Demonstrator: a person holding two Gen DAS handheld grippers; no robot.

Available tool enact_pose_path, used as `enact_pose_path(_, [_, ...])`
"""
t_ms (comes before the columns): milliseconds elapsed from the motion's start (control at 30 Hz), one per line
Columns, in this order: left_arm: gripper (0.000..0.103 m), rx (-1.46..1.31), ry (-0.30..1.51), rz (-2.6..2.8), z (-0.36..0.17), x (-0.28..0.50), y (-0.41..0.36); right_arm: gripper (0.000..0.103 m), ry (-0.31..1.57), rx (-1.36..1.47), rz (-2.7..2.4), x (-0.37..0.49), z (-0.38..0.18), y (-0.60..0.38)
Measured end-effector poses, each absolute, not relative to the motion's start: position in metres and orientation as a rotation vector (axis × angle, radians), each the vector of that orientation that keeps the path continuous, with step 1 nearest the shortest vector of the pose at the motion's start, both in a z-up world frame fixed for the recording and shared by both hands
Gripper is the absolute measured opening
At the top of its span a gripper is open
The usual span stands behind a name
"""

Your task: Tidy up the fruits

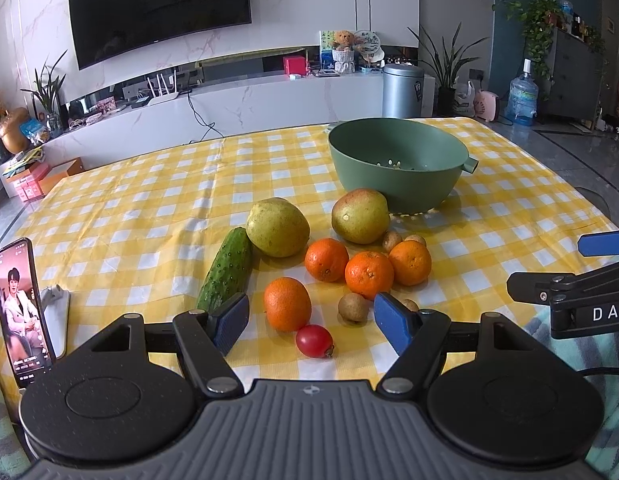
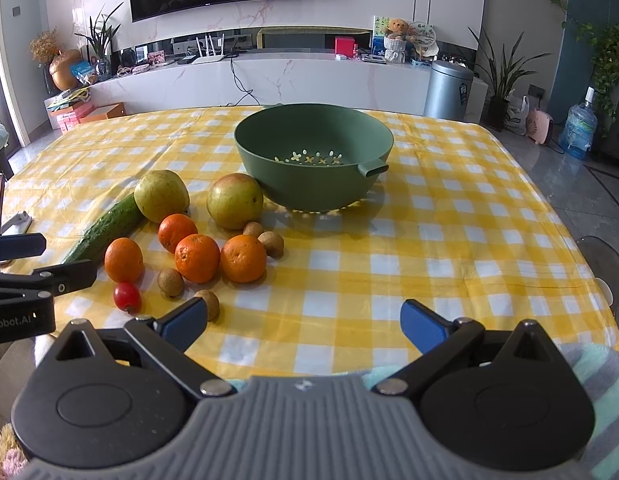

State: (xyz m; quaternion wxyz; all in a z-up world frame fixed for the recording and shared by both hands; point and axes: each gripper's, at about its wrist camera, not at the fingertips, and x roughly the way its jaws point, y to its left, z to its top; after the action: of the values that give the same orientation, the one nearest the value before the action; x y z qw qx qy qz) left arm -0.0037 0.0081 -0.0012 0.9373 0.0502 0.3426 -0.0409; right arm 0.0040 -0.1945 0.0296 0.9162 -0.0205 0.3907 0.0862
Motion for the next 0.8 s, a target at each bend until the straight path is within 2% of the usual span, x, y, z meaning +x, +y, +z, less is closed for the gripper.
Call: enact_pose_path(800, [0.084,0.089,0.712,-0.113,-0.0054,-0.0031,0.0091,0.099,0.818,-0.024,0.191,0.0057,0.0229,-0.1922])
